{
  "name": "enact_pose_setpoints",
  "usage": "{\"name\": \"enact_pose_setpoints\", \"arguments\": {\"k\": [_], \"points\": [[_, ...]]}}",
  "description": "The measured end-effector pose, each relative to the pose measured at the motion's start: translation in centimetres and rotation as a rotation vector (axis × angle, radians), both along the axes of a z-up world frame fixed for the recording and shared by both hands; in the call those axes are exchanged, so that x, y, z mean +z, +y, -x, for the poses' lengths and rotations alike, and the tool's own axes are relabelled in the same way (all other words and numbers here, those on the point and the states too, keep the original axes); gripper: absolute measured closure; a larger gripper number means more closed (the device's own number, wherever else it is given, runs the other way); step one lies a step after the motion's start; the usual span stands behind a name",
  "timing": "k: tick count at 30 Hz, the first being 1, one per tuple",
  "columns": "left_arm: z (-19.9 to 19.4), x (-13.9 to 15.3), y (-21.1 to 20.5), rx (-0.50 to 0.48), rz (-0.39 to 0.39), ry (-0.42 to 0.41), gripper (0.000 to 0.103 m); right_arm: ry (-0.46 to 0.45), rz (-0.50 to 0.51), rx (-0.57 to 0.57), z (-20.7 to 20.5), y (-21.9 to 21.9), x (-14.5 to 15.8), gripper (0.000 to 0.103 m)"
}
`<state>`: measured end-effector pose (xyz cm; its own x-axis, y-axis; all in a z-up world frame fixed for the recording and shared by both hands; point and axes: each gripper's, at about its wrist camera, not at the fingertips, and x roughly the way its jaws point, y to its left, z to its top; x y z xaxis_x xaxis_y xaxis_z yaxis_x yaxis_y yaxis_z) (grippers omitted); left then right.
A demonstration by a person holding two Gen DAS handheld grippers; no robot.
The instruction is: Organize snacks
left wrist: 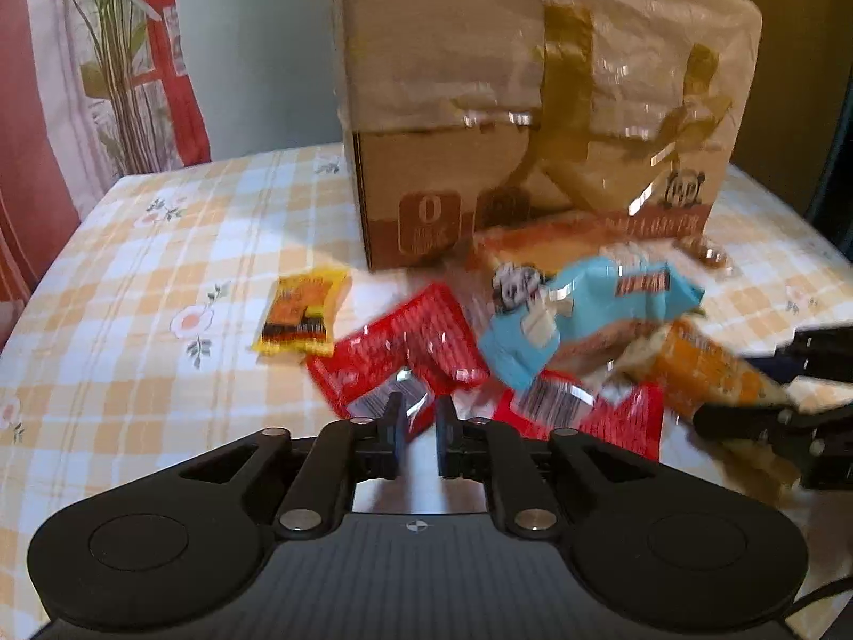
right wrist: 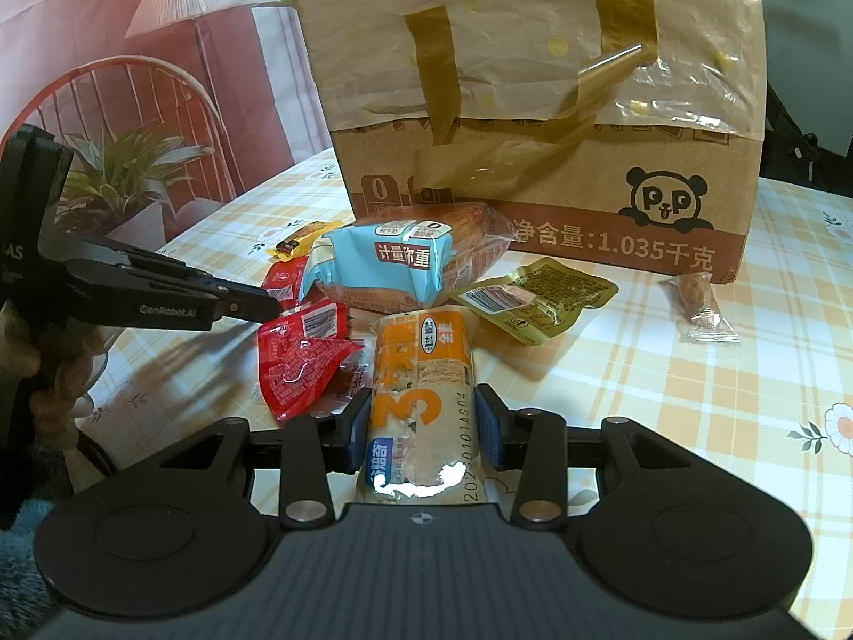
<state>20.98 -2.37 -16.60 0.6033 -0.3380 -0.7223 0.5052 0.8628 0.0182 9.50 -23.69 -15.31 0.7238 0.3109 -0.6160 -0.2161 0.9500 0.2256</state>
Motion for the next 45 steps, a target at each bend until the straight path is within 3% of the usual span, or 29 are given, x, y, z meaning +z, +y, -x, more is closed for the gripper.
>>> {"name": "enact_pose_setpoints", "arguments": {"k": [2,5,9,12,16,22,31,38,45], "points": [[-0.9,0.5,0.0,0.017,0.025,-0.010,0.082,0.000,-0.001,0.000,0.0,0.0,0.0,0.060],[-3.1,1.0,0.2,0.057,0.077,-0.007,0.081,0.000,0.000,0.000,0.0,0.0,0.0,0.060],[-6.8,0.3,0.5,0.118,0.171,0.062,0.081,0.000,-0.002,0.001,0.0,0.0,0.0,0.060],[-8.7,-0.6,0.5,0.110,0.223,0.119,0.080,0.001,-0.002,0.000,-0.1,-0.1,0.0,0.060],[-9.3,-1.8,0.5,0.066,0.248,0.166,0.061,0.001,-0.003,0.000,-0.1,-0.1,0.0,0.060],[-8.0,-1.9,2.0,0.025,0.279,0.180,0.051,0.002,-0.008,-0.003,-0.1,0.0,0.0,0.060],[-4.8,-1.7,2.3,-0.047,0.181,0.126,0.049,0.003,-0.011,-0.003,-0.1,0.1,0.0,0.059],[-4.1,-1.5,0.6,-0.059,0.079,0.057,0.037,0.003,-0.011,-0.003,0.0,0.1,0.1,0.059],[-3.5,-1.9,-0.8,-0.083,-0.025,-0.026,0.034,0.003,-0.011,-0.002,0.0,0.1,0.1,0.059]]}}
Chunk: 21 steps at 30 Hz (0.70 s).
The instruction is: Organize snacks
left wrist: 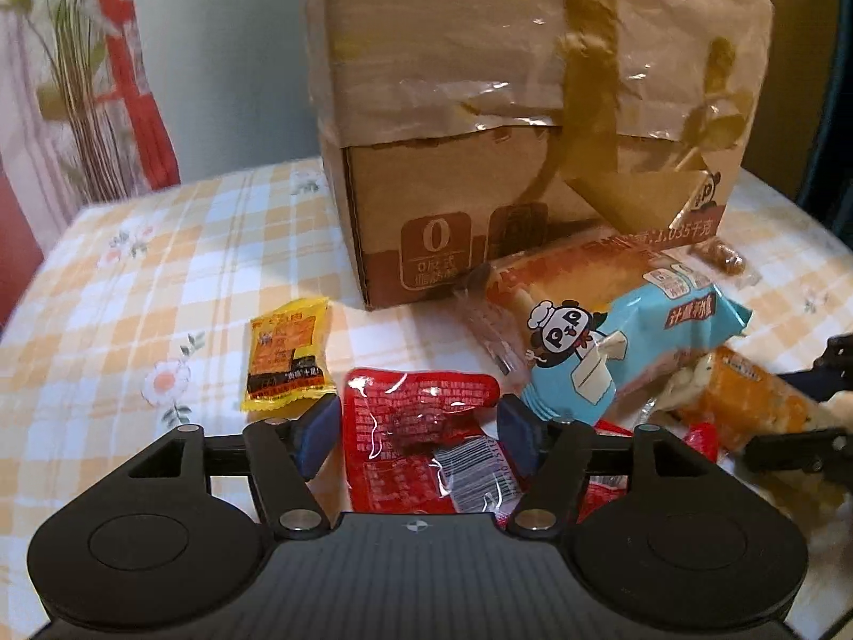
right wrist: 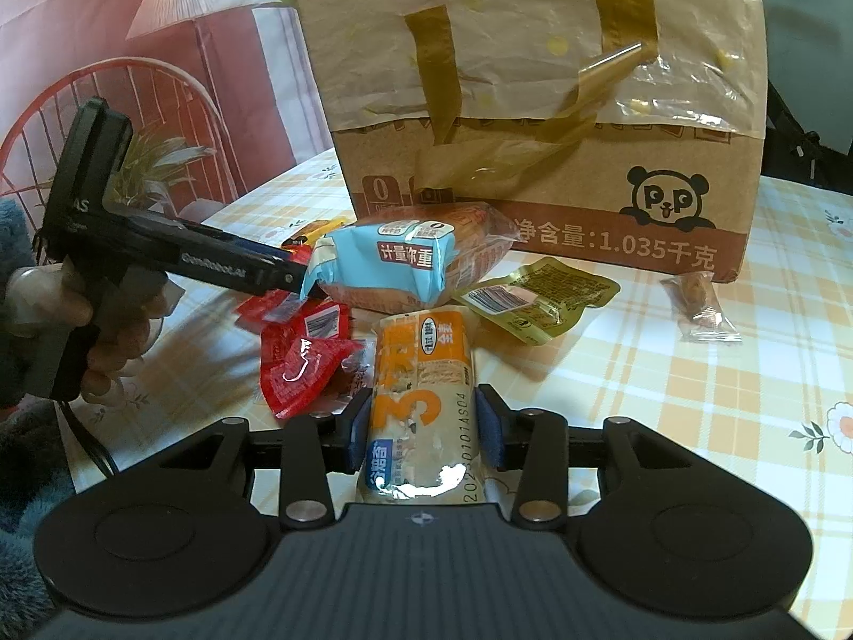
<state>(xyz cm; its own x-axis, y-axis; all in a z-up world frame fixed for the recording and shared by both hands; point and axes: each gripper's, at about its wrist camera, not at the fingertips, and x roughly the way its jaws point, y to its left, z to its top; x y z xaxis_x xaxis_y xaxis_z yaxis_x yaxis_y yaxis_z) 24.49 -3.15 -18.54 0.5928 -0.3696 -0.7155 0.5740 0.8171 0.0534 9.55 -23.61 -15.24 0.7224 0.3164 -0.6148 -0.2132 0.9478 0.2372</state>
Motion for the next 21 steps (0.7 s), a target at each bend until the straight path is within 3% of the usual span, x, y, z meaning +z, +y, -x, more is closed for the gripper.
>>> {"name": "enact_pose_setpoints", "arguments": {"k": [6,16,21], "points": [[0.1,-0.1,0.3,0.044,0.021,0.007,0.032,0.000,-0.003,0.000,0.0,0.0,0.0,0.059],[2.6,0.3,-0.5,0.053,-0.013,-0.054,0.055,0.001,-0.003,0.000,0.0,0.0,0.0,0.059],[3.7,0.3,-0.2,0.069,-0.007,-0.055,0.058,0.001,-0.004,0.000,0.0,0.0,0.0,0.059]]}}
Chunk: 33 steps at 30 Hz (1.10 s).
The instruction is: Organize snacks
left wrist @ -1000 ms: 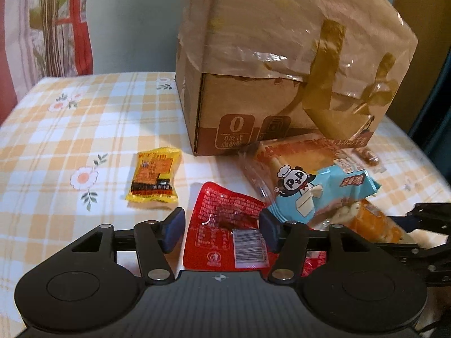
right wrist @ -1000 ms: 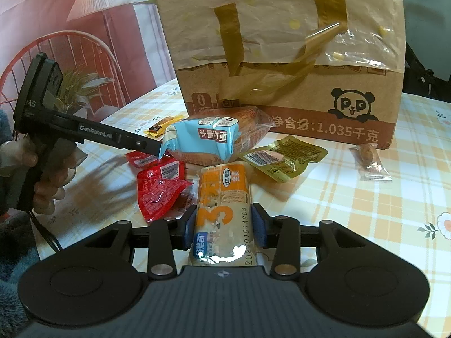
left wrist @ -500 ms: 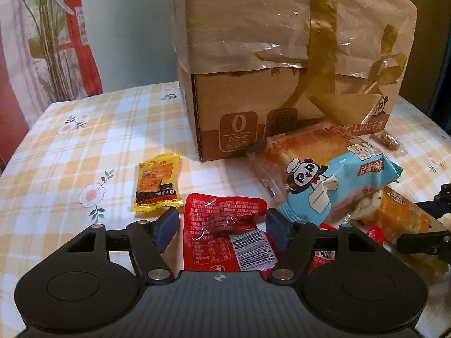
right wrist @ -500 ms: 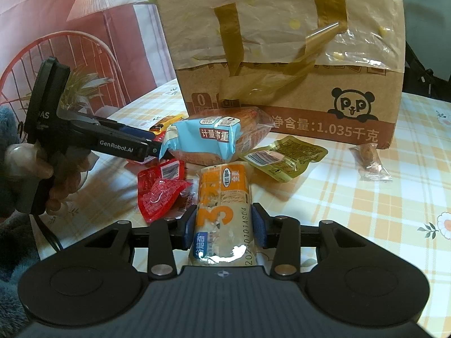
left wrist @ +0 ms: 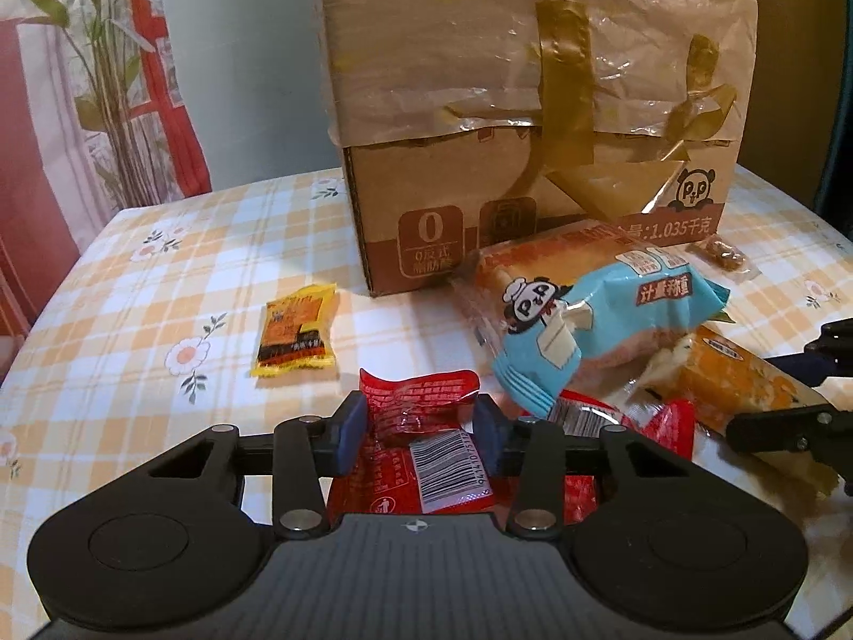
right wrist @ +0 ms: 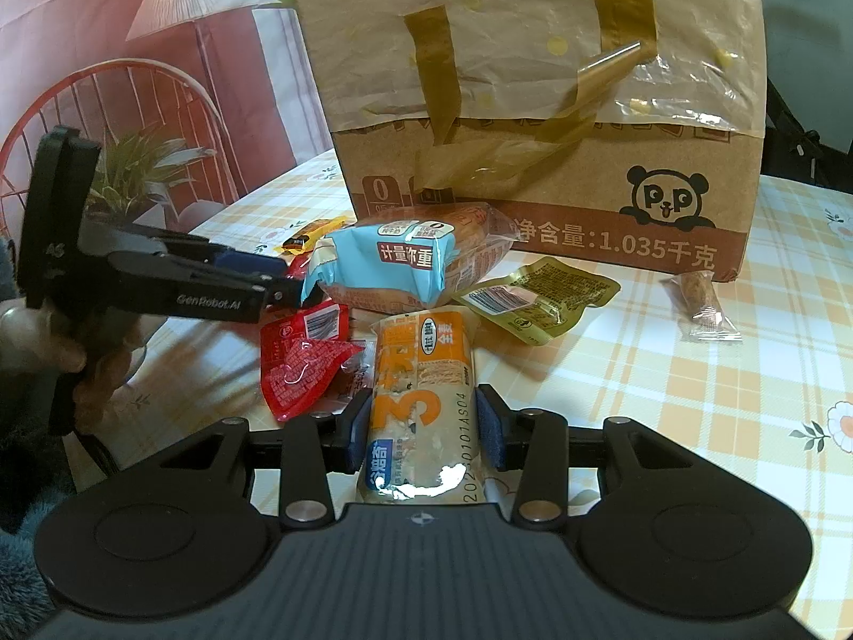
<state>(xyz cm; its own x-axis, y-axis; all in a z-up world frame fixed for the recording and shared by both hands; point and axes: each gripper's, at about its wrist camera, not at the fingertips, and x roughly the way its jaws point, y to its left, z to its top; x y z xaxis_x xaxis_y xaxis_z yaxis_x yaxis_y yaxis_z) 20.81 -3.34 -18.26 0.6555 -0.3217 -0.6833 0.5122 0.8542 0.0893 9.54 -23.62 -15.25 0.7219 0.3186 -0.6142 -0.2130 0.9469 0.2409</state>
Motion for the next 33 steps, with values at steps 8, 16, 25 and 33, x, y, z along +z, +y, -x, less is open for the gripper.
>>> {"name": "enact_pose_setpoints", "arguments": {"k": [8,16,25,33], "points": [[1.5,0.7,1.1,0.029,0.027,0.003,0.059,0.000,0.000,0.000,0.0,0.0,0.0,0.059],[3.5,2.5,1.9,0.070,0.076,-0.033,0.059,0.001,0.001,0.000,0.0,0.0,0.0,0.059],[5.2,4.0,1.9,0.074,0.102,-0.060,0.059,0.009,0.017,0.007,-0.1,0.1,0.2,0.061],[5.9,5.1,1.7,0.063,0.126,-0.089,0.059,0.021,0.028,0.030,0.8,-0.1,1.0,0.062]]}}
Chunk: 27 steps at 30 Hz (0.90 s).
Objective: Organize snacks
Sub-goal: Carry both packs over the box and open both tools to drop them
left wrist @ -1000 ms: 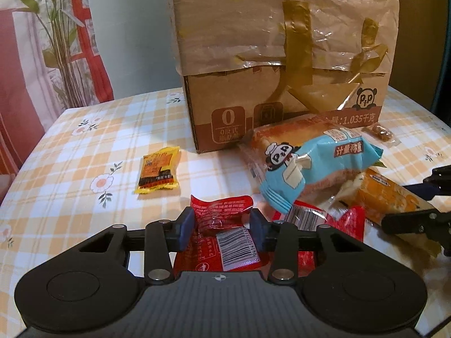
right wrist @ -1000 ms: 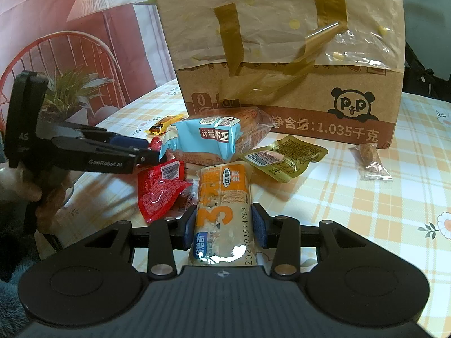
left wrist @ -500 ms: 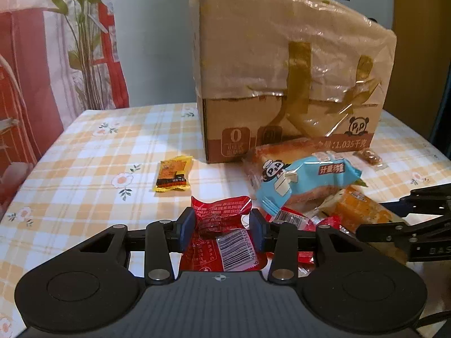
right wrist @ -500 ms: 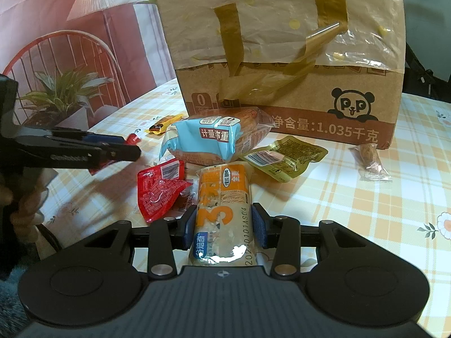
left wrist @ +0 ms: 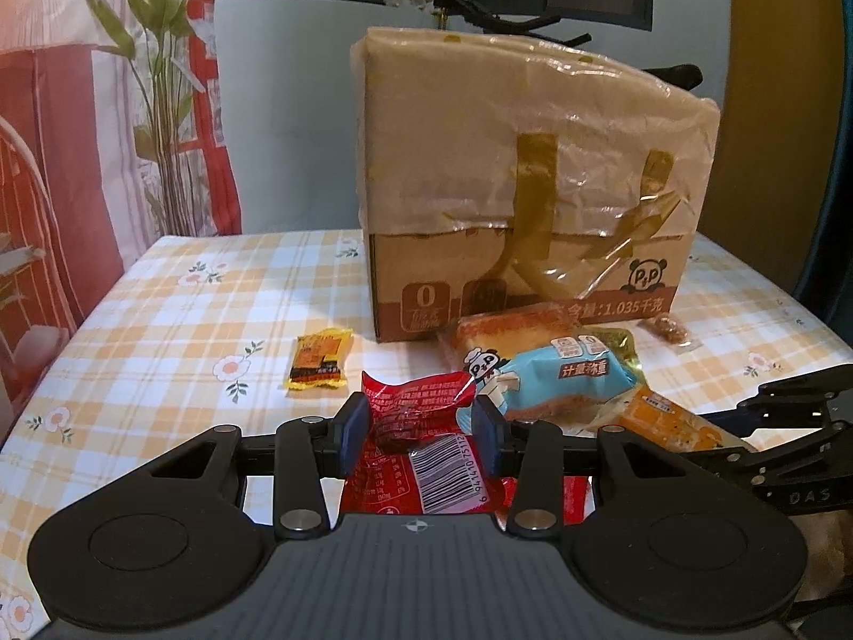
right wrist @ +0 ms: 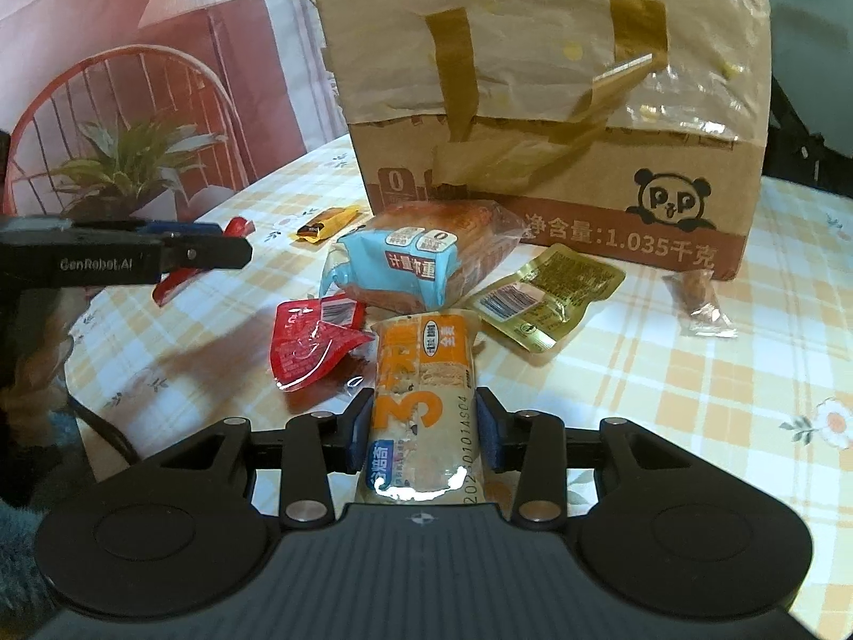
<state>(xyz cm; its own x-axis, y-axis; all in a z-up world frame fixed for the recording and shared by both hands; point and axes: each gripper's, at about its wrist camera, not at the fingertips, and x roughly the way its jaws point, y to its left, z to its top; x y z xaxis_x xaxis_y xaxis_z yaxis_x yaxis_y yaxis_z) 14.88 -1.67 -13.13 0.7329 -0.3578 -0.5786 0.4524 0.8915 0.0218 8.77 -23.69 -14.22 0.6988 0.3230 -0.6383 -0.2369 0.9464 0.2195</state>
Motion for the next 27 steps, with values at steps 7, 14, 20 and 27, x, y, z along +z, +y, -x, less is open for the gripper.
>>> {"name": "enact_pose_setpoints", "arguments": {"k": [7,14,20,27], "points": [[0.3,1.3,-0.1,0.003,0.012,-0.044,0.059,-0.057,-0.008,-0.016,1.1,-0.8,1.8,0.062],[-0.2,3.1,-0.3,0.009,0.034,-0.092,0.059,-0.134,0.001,0.000,1.4,-0.6,4.0,0.062],[-1.3,5.3,-1.3,0.000,0.046,-0.163,0.059,-0.187,-0.013,0.002,0.4,-1.3,6.7,0.062],[-2.8,9.6,-3.2,-0.038,0.099,-0.273,0.059,-0.314,0.002,0.017,-1.8,-1.5,12.3,0.062]]}}
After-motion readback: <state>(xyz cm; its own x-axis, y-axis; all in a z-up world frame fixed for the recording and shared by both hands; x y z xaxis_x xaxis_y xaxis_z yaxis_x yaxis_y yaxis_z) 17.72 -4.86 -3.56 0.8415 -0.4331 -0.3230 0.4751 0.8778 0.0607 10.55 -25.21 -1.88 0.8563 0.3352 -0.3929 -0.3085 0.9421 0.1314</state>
